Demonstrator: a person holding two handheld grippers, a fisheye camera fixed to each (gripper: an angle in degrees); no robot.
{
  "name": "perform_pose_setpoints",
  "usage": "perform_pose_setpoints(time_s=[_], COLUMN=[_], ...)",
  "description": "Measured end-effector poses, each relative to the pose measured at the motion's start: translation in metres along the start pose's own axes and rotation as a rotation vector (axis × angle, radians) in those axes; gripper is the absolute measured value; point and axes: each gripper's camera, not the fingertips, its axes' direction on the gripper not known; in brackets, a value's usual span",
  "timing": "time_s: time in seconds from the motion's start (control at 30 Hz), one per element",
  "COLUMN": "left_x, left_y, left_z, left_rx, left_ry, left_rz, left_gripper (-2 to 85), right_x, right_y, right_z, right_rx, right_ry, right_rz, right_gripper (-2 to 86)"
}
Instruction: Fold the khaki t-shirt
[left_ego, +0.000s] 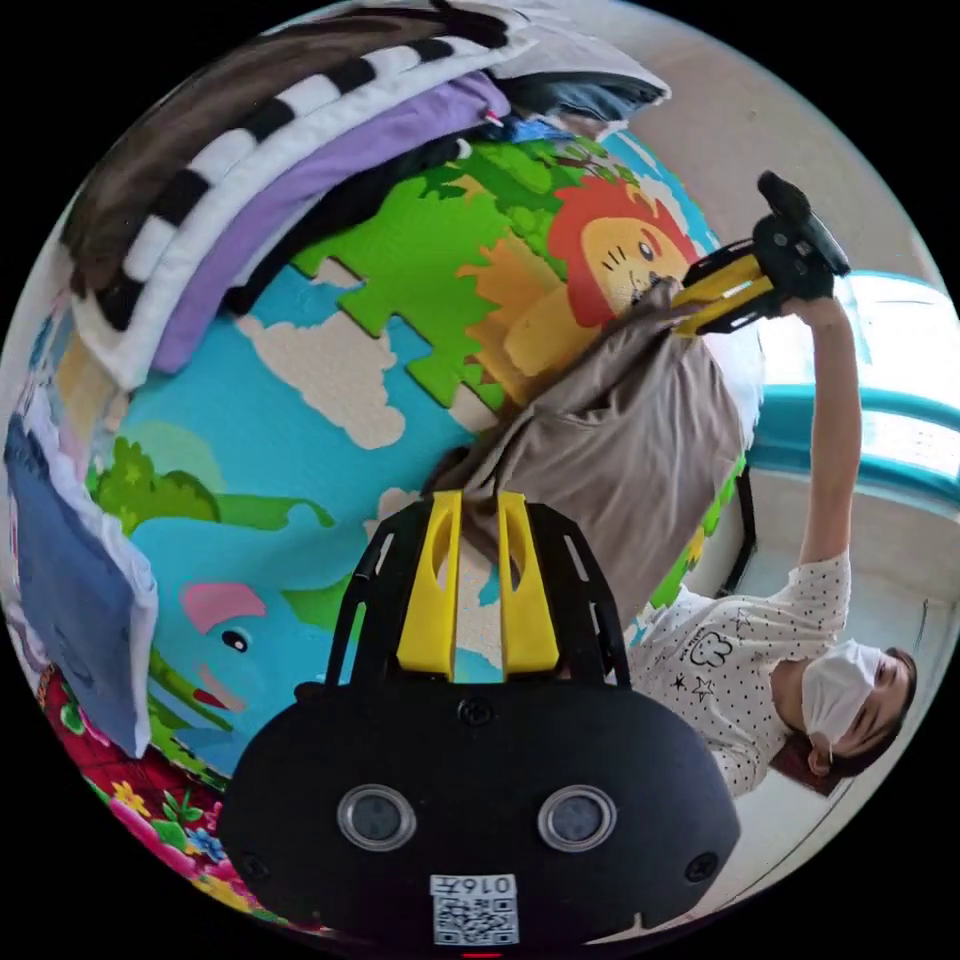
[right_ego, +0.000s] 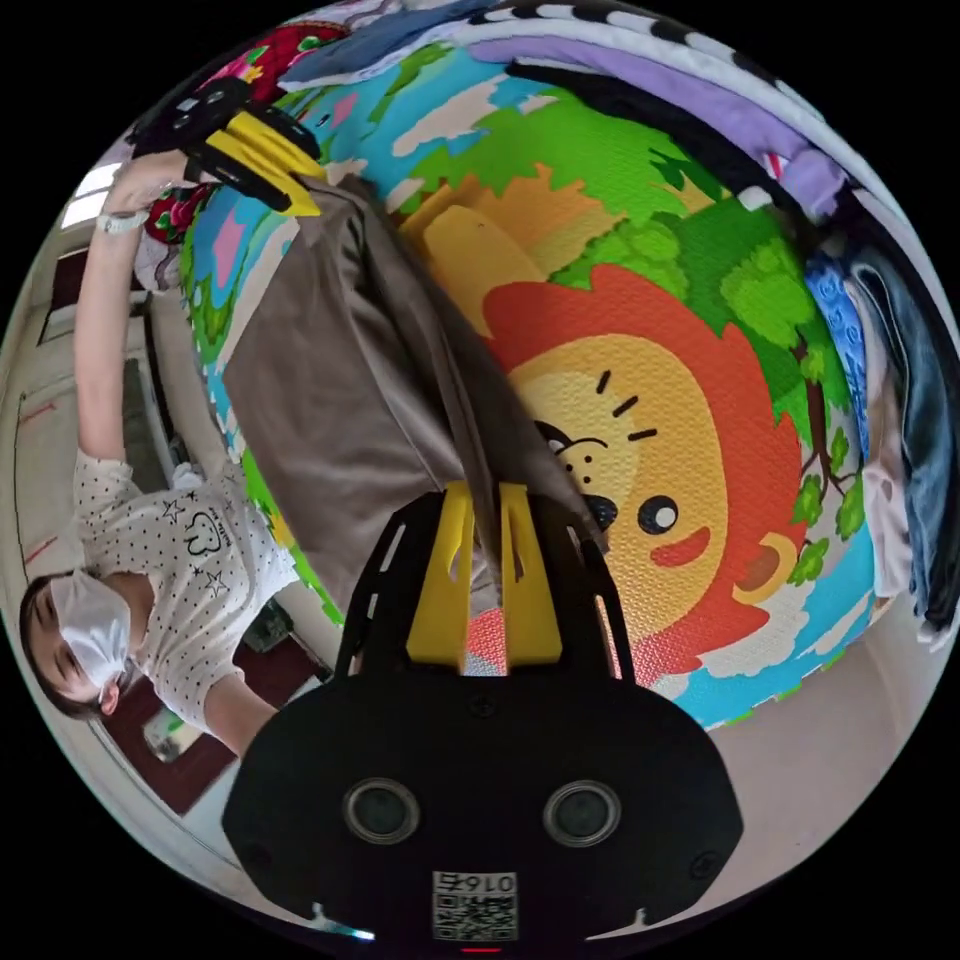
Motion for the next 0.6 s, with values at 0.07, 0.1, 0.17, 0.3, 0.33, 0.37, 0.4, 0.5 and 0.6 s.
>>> perform_pose_setpoints(time_s=[0.07, 0.1, 0.17, 0.3, 0.33, 0.37, 0.4, 0.5, 0.6], left_x=[-0.016, -0.02, -0.015, 0.015, 0.022, 0.036, 0.051, 0.086, 0.109], left_y=[0.038, 0.066, 0.113, 0.22, 0.233, 0.256, 0.276, 0.309, 0.338], left_z=[-0.019, -0.03, -0.036, 0.003, 0.012, 0.031, 0.05, 0.09, 0.123], left_rx=[0.156, 0.27, 0.435, 0.704, 0.72, 0.744, 0.766, 0.763, 0.811], left_ry=[-0.019, -0.007, 0.044, 0.232, 0.245, 0.256, 0.25, 0.169, 0.072], left_rz=[-0.062, -0.066, -0.011, 0.094, 0.116, 0.15, 0.173, 0.168, 0.069], left_gripper=[6.1, 6.3, 6.7, 7.5, 7.5, 7.6, 7.8, 9.9, 11.3], right_x=[0.004, 0.003, -0.012, -0.071, -0.095, -0.118, -0.129, -0.175, -0.206], right_y=[0.055, 0.073, 0.151, 0.269, 0.301, 0.328, 0.339, 0.377, 0.404], right_z=[-0.018, -0.023, -0.035, -0.007, 0.013, 0.036, 0.049, 0.107, 0.156], right_rx=[0.185, 0.246, 0.5, 0.806, 0.872, 0.927, 0.947, 0.994, 1.025], right_ry=[0.08, 0.101, 0.188, 0.312, 0.345, 0.37, 0.379, 0.362, 0.339], right_rz=[0.093, 0.113, 0.185, 0.18, 0.169, 0.17, 0.169, 0.216, 0.389], right_gripper=[8.6, 9.7, 13.6, 16.4, 16.5, 16.3, 16.0, 15.4, 17.1])
